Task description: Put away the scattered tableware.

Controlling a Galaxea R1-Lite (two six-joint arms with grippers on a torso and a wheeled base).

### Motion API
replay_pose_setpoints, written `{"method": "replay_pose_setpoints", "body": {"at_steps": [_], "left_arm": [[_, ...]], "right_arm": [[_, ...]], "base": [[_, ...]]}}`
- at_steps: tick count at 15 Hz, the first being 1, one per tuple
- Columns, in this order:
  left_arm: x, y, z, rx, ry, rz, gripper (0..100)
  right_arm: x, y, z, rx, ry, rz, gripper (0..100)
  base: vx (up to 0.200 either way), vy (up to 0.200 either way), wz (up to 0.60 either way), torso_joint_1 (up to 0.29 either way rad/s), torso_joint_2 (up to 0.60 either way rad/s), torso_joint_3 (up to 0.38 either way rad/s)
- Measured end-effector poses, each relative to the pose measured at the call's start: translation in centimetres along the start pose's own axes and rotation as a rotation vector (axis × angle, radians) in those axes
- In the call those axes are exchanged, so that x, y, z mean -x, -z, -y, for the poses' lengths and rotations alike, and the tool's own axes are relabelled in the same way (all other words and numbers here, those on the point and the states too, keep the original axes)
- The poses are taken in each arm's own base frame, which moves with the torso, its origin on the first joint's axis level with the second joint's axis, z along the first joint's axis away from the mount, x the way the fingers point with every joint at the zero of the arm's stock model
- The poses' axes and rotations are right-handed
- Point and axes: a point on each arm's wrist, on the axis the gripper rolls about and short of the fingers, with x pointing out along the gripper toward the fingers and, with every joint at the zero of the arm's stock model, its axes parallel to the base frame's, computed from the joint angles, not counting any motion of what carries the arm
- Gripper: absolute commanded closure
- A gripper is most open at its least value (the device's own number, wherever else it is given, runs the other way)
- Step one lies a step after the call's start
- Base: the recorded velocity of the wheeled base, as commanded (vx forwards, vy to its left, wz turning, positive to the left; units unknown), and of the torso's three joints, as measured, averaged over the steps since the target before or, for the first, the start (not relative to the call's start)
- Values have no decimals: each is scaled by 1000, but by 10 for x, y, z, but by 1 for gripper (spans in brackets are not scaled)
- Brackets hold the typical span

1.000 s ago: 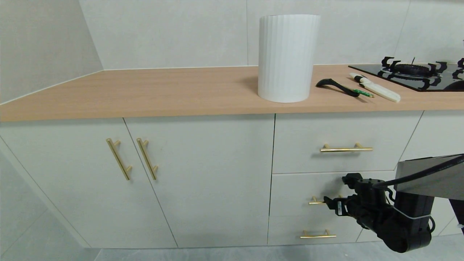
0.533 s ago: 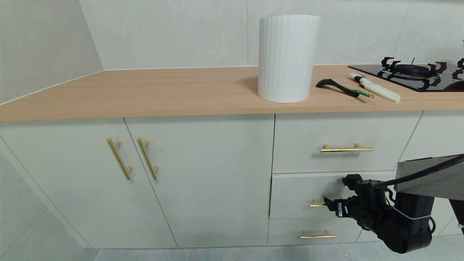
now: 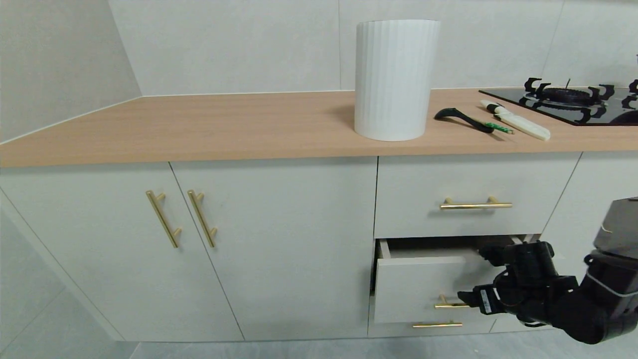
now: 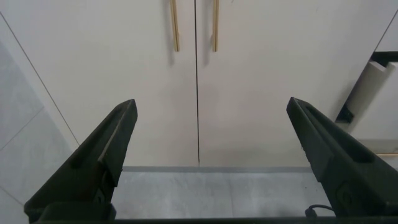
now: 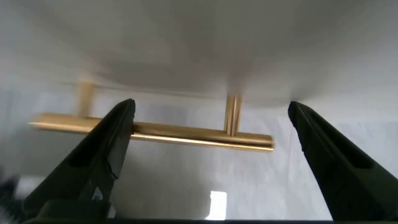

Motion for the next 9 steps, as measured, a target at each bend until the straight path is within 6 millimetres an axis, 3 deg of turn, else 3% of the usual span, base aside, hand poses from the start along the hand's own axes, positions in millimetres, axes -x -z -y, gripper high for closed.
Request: {"method": "replay_pose_setpoints", "body": {"at_steps": [3, 5, 9], "left_arm": [[0, 0, 0, 0, 0, 0, 0], [0, 0, 0, 0, 0, 0, 0], [0, 0, 0, 0, 0, 0, 0]], "right_arm": [[48, -21, -12, 36, -47, 56, 0], [68, -34, -19, 38, -63, 145, 0], [73, -47, -21, -26, -51, 282, 0]], "base": [[0, 0, 0, 0, 0, 0], [0, 0, 0, 0, 0, 0], [0, 0, 0, 0, 0, 0]]}}
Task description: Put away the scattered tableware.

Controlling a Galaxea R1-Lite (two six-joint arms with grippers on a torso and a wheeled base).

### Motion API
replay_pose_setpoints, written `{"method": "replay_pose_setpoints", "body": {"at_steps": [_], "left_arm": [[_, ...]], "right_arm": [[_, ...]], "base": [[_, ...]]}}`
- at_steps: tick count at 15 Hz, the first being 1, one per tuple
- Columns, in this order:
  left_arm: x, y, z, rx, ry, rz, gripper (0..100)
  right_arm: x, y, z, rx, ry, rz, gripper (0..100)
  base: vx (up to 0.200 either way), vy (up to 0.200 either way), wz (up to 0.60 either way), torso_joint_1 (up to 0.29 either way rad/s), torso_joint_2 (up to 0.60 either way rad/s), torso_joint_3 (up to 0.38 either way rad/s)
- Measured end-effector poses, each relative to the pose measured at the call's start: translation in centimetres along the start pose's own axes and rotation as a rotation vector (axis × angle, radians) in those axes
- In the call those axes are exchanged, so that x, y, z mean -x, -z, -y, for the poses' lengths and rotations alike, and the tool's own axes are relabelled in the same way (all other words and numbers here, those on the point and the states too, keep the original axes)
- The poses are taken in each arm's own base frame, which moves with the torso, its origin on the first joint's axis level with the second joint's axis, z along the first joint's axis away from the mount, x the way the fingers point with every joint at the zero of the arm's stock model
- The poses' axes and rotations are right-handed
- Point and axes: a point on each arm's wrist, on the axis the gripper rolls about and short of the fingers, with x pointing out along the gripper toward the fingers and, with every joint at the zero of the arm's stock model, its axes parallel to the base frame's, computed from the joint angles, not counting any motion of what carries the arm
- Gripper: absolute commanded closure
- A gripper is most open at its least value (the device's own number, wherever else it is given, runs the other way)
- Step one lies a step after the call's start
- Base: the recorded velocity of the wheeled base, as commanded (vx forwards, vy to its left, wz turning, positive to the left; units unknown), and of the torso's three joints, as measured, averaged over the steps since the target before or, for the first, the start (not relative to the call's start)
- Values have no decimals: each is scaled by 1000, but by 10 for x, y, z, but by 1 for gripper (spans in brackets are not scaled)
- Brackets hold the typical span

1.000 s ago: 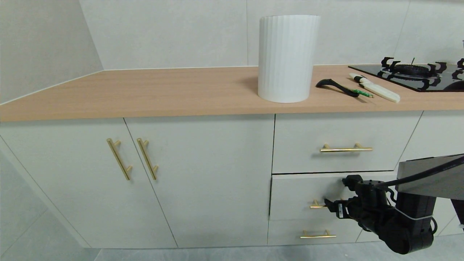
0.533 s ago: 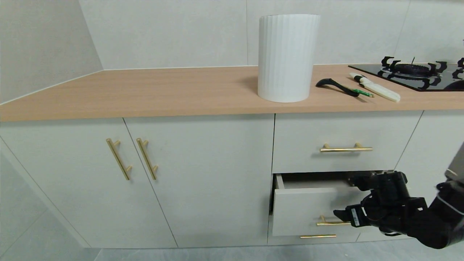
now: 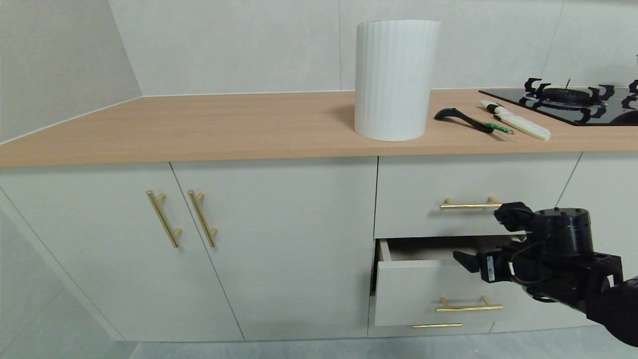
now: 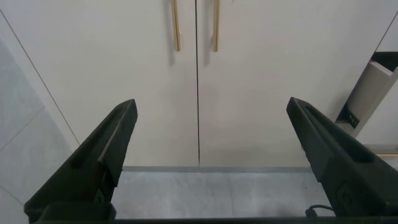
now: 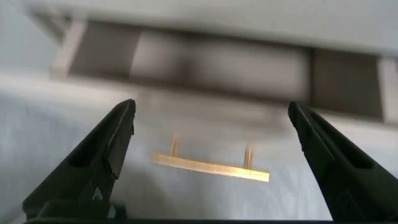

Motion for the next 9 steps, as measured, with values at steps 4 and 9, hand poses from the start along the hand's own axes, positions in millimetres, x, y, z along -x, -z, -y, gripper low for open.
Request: {"method": "replay_pose_setpoints", "body": {"at_steps": [4, 9], "left_arm": [[0, 0, 0, 0, 0, 0, 0], [0, 0, 0, 0, 0, 0, 0]], "right_arm": [[-25, 7, 0, -15, 68, 72, 0], [-46, 24, 1, -16, 95, 53, 0]], "base": [[0, 0, 0, 0, 0, 0], [0, 0, 0, 0, 0, 0]]}}
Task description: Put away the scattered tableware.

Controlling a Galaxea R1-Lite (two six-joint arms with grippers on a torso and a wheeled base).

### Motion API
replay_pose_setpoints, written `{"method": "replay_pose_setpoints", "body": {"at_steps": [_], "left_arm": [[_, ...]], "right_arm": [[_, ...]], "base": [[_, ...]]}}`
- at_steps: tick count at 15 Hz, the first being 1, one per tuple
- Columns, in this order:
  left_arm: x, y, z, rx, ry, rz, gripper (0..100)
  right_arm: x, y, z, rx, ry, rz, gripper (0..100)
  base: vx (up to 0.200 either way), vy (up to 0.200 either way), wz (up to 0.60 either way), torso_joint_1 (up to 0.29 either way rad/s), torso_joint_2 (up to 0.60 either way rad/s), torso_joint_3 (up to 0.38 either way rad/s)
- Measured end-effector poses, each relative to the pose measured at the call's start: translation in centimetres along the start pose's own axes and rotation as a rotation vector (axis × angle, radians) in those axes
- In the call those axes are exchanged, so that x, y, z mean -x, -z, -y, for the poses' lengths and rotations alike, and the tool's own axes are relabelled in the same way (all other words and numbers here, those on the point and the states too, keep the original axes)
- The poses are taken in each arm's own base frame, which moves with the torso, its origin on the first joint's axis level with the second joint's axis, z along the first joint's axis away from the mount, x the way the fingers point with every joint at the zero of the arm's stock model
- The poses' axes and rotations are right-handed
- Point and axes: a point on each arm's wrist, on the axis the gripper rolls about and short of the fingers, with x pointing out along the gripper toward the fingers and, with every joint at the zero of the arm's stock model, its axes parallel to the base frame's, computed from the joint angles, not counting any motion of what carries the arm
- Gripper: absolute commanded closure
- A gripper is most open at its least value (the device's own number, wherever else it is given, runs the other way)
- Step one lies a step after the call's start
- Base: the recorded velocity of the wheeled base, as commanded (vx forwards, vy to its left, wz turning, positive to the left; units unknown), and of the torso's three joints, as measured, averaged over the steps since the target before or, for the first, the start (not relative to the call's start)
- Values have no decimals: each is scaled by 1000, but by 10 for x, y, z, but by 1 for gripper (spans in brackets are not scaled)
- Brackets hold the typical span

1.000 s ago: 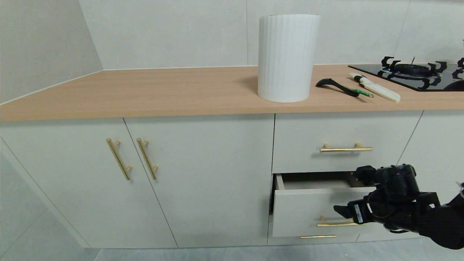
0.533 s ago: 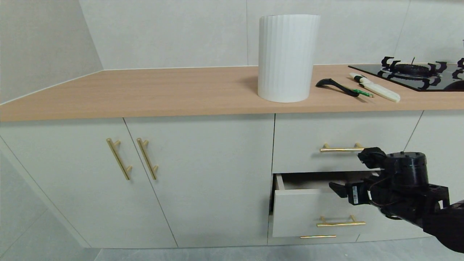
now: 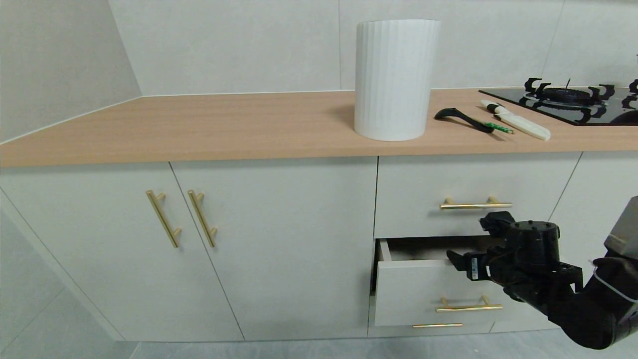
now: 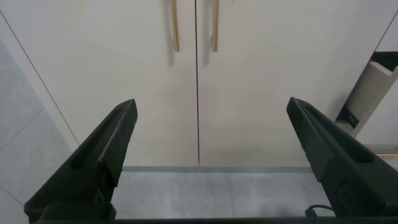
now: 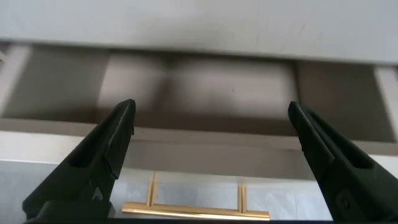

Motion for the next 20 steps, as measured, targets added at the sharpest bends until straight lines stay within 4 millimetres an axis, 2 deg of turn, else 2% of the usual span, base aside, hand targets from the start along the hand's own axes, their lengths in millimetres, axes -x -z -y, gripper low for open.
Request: {"method": "replay_pose_setpoints", "body": {"at_steps": [9, 13, 20], "left_arm": [[0, 0, 0, 0, 0, 0, 0], [0, 0, 0, 0, 0, 0, 0], [0, 0, 0, 0, 0, 0, 0]], "right_arm": [[1, 10, 1, 18, 4, -78, 0], [17, 10, 3, 46, -7, -207, 0], [38, 5, 3, 94, -60, -292, 0]], "base": [[0, 0, 0, 0, 0, 0], [0, 0, 0, 0, 0, 0], [0, 0, 0, 0, 0, 0]]}}
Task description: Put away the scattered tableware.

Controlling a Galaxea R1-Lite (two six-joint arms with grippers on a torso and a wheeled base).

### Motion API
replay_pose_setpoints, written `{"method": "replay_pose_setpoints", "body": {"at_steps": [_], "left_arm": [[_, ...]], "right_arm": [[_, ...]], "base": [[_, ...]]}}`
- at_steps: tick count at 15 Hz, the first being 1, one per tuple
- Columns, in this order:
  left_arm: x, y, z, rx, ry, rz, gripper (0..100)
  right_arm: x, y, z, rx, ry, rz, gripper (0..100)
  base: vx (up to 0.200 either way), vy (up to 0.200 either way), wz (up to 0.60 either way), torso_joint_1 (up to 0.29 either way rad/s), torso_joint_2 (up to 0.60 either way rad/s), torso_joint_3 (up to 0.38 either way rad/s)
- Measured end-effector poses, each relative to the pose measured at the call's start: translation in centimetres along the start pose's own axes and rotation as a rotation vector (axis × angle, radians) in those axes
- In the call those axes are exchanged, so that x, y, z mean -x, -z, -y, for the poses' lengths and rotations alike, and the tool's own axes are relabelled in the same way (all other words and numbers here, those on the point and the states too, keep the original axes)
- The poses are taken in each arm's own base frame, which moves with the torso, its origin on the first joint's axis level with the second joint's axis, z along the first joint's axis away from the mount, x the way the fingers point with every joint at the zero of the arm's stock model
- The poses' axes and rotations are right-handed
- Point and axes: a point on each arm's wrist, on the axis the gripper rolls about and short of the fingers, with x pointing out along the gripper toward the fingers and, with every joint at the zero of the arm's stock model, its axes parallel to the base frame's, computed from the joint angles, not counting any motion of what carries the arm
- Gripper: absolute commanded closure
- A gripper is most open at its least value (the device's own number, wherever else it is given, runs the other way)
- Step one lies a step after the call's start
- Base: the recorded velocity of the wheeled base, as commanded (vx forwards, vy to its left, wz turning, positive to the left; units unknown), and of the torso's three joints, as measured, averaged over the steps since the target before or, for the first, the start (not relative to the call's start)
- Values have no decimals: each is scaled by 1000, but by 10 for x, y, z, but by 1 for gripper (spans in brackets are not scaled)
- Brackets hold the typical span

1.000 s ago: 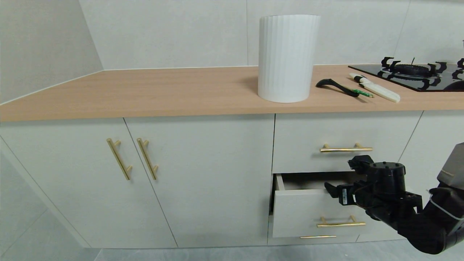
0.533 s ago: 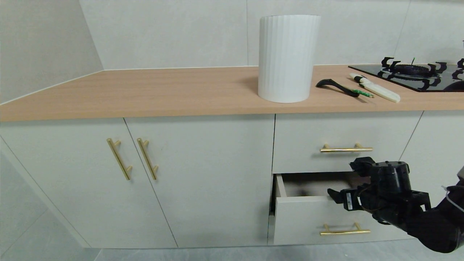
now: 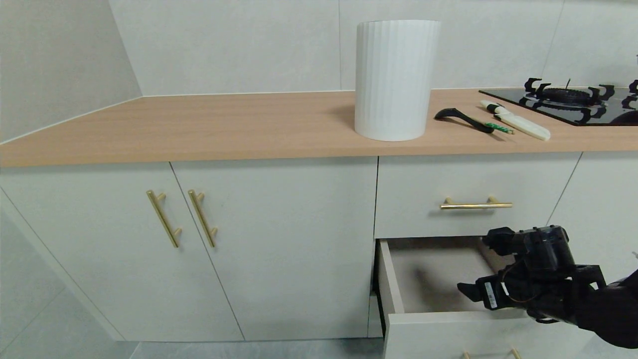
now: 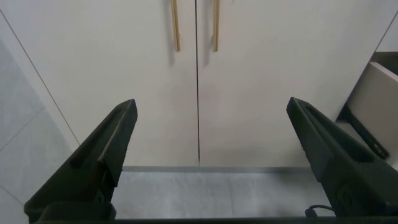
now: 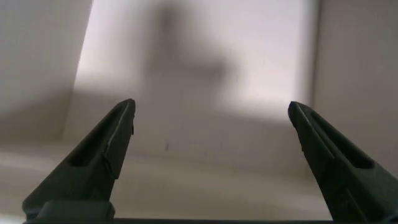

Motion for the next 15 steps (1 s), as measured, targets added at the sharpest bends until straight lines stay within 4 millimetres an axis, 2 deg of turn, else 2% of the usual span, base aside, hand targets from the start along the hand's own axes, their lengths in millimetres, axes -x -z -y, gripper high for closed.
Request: {"method": "replay_pose_setpoints", "body": {"at_steps": [6, 11, 15], "left_arm": [[0, 0, 0, 0, 0, 0, 0], [0, 0, 0, 0, 0, 0, 0], [0, 0, 0, 0, 0, 0, 0]], "right_arm": [[26, 5, -7, 49, -53, -169, 0], [41, 2, -10, 114, -69, -196, 0], [56, 9, -10, 192, -85, -280, 0]], "base": [[0, 0, 0, 0, 0, 0], [0, 0, 0, 0, 0, 0], [0, 0, 0, 0, 0, 0]]}}
